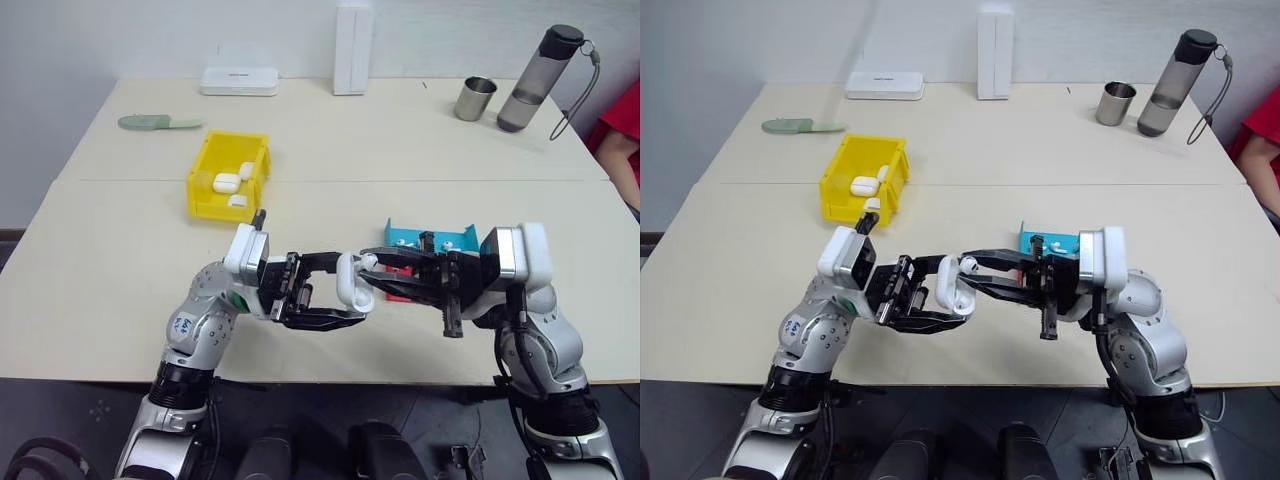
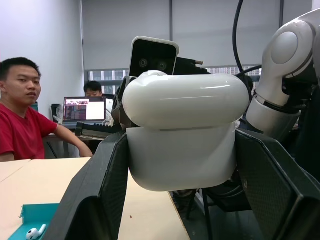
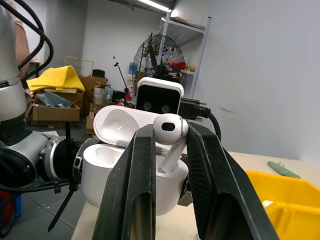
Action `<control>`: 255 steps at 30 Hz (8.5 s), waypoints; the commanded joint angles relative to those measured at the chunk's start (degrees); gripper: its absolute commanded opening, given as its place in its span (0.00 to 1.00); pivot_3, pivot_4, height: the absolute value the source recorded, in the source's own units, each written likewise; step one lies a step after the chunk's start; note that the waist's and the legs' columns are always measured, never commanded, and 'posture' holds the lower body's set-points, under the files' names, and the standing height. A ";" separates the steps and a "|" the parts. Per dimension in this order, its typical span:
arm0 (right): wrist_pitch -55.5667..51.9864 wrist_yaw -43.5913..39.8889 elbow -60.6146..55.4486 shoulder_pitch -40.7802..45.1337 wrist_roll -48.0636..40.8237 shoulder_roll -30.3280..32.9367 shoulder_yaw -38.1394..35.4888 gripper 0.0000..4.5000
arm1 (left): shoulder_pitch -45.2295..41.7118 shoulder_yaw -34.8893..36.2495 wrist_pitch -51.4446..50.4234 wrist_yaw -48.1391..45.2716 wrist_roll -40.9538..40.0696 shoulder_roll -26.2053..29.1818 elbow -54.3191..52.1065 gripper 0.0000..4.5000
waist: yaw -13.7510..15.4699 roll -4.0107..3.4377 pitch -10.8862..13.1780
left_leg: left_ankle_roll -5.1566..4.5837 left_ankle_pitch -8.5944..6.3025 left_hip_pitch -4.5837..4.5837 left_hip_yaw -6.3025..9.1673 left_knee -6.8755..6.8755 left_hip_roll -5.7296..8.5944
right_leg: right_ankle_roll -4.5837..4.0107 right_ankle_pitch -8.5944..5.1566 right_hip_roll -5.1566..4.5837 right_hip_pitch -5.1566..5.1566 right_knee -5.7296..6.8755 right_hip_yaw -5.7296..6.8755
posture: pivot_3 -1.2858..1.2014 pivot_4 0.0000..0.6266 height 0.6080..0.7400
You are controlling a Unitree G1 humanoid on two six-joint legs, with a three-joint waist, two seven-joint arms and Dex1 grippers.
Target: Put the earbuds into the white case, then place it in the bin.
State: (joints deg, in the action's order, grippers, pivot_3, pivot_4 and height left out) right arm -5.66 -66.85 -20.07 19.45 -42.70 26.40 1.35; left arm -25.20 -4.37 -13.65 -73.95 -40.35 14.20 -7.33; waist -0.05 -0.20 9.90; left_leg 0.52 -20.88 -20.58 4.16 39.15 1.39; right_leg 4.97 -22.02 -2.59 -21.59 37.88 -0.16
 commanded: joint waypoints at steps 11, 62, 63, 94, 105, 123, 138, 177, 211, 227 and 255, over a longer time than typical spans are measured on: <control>-3.36 -2.56 -0.01 -5.15 1.82 8.33 0.30 0.10 | -2.52 1.65 3.79 -0.48 -0.94 -3.29 -0.21 0.63 | 0.02 0.02 0.01 | 0.00 0.00 0.00 -0.01 0.00 0.00 | 0.00 0.00 0.00 0.01 -0.02 -0.01 | 0.52 0.24 1.00; -9.26 -5.49 -2.58 8.06 4.81 18.43 -0.26 0.10 | -0.56 0.95 4.24 -0.15 1.41 -0.53 -0.42 0.63 | 0.19 0.06 0.04 | 0.00 0.00 0.00 0.00 -0.01 0.00 | 0.00 0.00 0.00 0.02 -0.06 0.00 | 0.52 0.24 1.00; -10.07 -5.64 -3.13 8.92 5.04 19.01 0.40 0.10 | -0.61 0.80 4.53 -0.27 1.67 -0.51 -0.11 0.63 | 0.19 0.06 0.04 | 0.00 0.00 0.00 0.00 -0.01 -0.01 | 0.00 0.00 0.00 0.02 -0.05 0.00 | 0.52 0.24 1.00; -7.19 -7.41 10.07 -14.34 7.05 25.44 -29.01 1.00 | 2.22 3.23 9.59 -0.37 2.79 0.74 3.15 0.63 | 1.69 0.21 0.12 | -0.04 -0.02 -0.07 -0.05 0.00 0.00 | 0.00 0.00 -0.02 0.05 -0.12 0.03 | 0.52 0.24 1.00; 8.68 -2.32 30.82 -27.66 14.97 22.27 -39.85 1.00 | 1.83 3.66 9.10 0.34 2.62 0.83 2.68 0.63 | 0.52 0.19 0.12 | -0.05 -0.01 0.12 -0.31 -0.03 -0.04 | 0.01 0.00 0.08 0.14 -0.05 -0.18 | 0.52 0.24 1.00; -39.38 3.95 28.07 26.94 26.49 34.67 9.17 1.00 | 2.68 2.60 9.45 1.55 3.04 -0.34 1.98 0.63 | 1.62 0.01 0.10 | -0.04 0.02 -0.13 -0.10 -0.05 -0.02 | -0.02 0.02 -0.05 -0.09 -0.24 -0.02 | 0.52 0.24 1.00; -21.85 -3.99 52.63 41.01 46.76 24.17 23.22 1.00 | 4.02 1.68 9.14 3.98 2.89 -0.27 -0.65 0.63 | 0.68 0.01 0.10 | -0.01 0.05 -0.92 -0.18 0.18 0.06 | 0.05 0.06 -0.09 -1.09 0.37 0.02 | 0.52 0.24 1.00; -17.24 -14.68 57.62 43.21 58.09 20.84 24.10 0.56 | 5.02 1.85 9.63 6.54 2.99 0.43 -2.08 0.63 | -0.20 0.00 0.09 | 0.01 0.05 -0.92 -0.17 0.52 0.08 | 0.05 0.06 -0.11 -1.15 0.77 0.00 | 0.52 0.24 1.00; -19.71 -14.80 56.43 41.11 58.33 20.23 23.30 0.28 | 4.86 1.98 10.54 6.25 3.24 0.52 -0.62 0.63 | -0.19 0.00 0.09 | 0.01 0.05 -0.92 -0.17 0.74 0.08 | 0.04 0.06 -0.12 -1.13 0.94 -0.02 | 0.52 0.24 1.00; -22.05 -14.89 52.28 38.70 55.77 20.78 20.25 0.15 | 4.73 2.04 10.90 5.51 3.28 0.57 0.00 0.63 | -0.18 0.00 0.09 | 0.02 0.05 -0.92 -0.17 0.76 0.08 | 0.05 0.06 -0.11 -1.13 0.98 -0.01 | 0.52 0.24 1.00; -63.39 22.15 -5.84 14.81 -27.56 -7.84 -27.96 0.15 | -2.52 4.65 5.72 5.66 -1.94 -2.70 4.16 0.63 | 0.05 -0.02 0.08 | -0.02 0.03 -0.92 -0.01 0.75 0.17 | 0.04 0.06 -0.18 -1.05 1.12 0.00 | 0.52 0.24 1.00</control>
State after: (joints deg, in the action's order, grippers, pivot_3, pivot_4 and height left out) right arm -70.88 -46.77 -22.38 34.73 -67.16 18.43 -26.95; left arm -26.65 -0.43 -7.60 -68.43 -40.47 12.03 -2.39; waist 0.00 -0.22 9.98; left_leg 0.50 -20.85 -21.50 4.16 39.90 1.57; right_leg 5.02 -21.96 -2.77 -22.64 39.00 -0.16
